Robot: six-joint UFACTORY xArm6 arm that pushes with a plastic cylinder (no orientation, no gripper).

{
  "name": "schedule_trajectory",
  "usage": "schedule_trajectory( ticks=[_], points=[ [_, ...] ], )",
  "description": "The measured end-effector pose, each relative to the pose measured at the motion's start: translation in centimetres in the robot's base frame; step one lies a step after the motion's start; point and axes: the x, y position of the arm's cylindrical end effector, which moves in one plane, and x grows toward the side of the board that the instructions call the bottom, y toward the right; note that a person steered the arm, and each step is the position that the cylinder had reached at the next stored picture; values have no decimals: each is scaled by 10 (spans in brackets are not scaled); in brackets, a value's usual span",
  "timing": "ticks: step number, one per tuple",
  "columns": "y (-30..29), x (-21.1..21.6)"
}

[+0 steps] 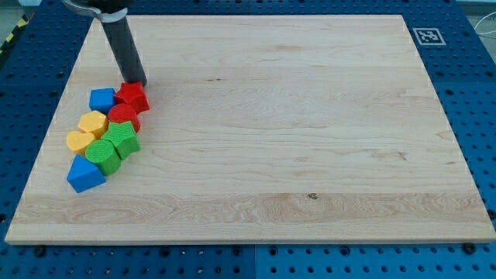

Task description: Point your arm towards blue cube

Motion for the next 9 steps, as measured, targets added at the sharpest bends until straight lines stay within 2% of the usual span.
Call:
schedule_trajectory(
  ticks=[1, 5, 9],
  points=[
    [-4, -16],
    [-53, -16],
    [-72, -13]
  ],
)
